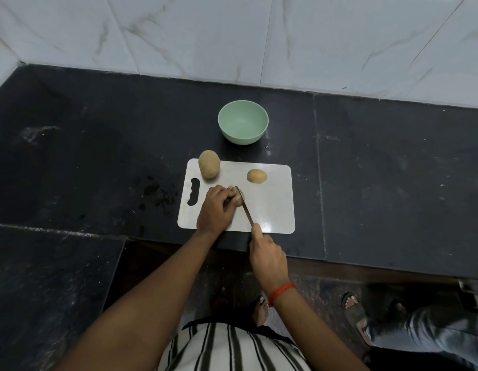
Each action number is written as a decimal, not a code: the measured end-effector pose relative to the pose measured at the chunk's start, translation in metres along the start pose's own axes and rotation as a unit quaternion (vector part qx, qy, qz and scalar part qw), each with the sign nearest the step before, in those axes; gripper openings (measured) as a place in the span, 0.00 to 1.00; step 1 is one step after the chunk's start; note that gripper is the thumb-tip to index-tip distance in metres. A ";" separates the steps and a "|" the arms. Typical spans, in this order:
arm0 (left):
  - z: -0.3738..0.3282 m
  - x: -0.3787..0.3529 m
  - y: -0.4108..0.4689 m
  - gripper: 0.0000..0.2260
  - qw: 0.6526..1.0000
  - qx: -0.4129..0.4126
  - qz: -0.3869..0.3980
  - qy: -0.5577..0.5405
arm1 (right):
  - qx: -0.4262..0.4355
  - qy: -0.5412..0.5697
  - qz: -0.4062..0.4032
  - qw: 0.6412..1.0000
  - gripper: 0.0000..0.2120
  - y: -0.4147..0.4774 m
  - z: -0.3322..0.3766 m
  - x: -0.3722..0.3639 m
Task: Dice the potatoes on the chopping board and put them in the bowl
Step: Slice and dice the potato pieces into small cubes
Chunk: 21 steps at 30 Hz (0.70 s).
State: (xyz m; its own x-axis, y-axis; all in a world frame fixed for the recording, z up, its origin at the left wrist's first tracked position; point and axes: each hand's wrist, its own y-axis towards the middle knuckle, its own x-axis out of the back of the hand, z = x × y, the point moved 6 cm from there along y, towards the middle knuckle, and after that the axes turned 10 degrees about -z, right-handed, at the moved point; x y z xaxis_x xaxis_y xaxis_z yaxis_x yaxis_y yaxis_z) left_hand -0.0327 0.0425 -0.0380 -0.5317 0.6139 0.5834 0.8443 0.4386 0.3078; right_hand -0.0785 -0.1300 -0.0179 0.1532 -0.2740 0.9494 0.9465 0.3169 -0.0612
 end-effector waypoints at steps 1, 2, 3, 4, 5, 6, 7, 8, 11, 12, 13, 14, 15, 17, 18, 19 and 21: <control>0.000 0.000 0.000 0.07 1.000 0.000 -0.002 0.001 | -0.001 0.001 0.003 1.000 0.10 -0.006 -0.004 0.001; 0.000 0.001 0.000 0.08 1.000 0.001 -0.004 0.003 | -0.003 0.001 0.006 1.000 0.11 -0.012 -0.007 0.002; -0.001 0.000 0.000 0.08 1.000 0.002 -0.004 0.005 | -0.007 0.003 0.007 1.000 0.11 -0.016 -0.010 0.002; -0.001 0.000 0.000 0.09 1.000 0.004 -0.004 0.005 | -0.012 0.003 0.009 1.000 0.12 -0.022 -0.013 0.002; -0.001 0.000 0.000 0.09 1.000 0.006 -0.005 0.005 | -0.013 0.001 0.009 1.000 0.13 -0.027 -0.017 0.002; -0.001 0.001 0.000 0.08 1.000 0.009 -0.007 0.003 | -0.013 -0.003 0.009 1.000 0.13 -0.033 -0.020 0.003; -0.001 0.001 0.000 0.08 1.000 0.011 -0.010 0.002 | -0.014 -0.004 0.009 1.000 0.13 -0.038 -0.023 0.003; -0.001 0.002 0.000 0.07 1.000 0.013 -0.014 0.002 | -0.017 0.006 0.007 1.000 0.11 -0.043 -0.027 0.003; 0.001 0.003 0.000 0.06 1.000 0.015 -0.024 0.000 | -0.020 0.095 -0.028 0.995 0.03 -0.054 -0.033 0.007; 0.001 0.004 0.001 0.06 1.000 0.017 -0.025 0.001 | -0.015 0.124 -0.046 0.991 0.04 -0.057 -0.032 0.010; 0.001 0.004 0.001 0.06 1.000 0.016 -0.026 0.002 | -0.009 0.140 -0.066 0.988 0.05 -0.058 -0.030 0.013; 0.000 0.004 0.001 0.06 1.000 0.014 -0.028 0.003 | -0.004 0.151 -0.088 0.985 0.05 -0.057 -0.028 0.018; -0.001 0.004 0.001 0.06 0.999 0.012 -0.031 0.004 | -0.003 0.161 -0.106 0.981 0.05 -0.053 -0.025 0.024; -0.001 0.005 0.000 0.06 0.999 0.015 -0.039 0.003 | -0.001 0.168 -0.127 0.978 0.06 -0.036 -0.019 0.034; -0.001 0.006 0.000 0.06 0.999 0.017 -0.041 0.002 | 0.000 0.164 -0.131 0.978 0.06 -0.024 -0.014 0.039; -0.002 0.006 0.000 0.06 0.999 0.018 -0.043 0.000 | 0.003 0.160 -0.130 0.979 0.06 -0.011 -0.009 0.042; -0.003 0.007 0.000 0.06 0.999 0.020 -0.045 -0.003 | 0.006 0.151 -0.110 0.982 0.05 0.013 0.002 0.042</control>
State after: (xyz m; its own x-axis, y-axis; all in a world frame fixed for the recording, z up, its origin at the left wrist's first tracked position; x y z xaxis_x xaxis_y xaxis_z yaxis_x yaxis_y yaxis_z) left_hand -0.0363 0.0446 -0.0319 -0.6065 0.5750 0.5492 0.7894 0.5179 0.3296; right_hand -0.0607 -0.1353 0.0222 0.0238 -0.5928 0.8050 0.9628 0.2303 0.1412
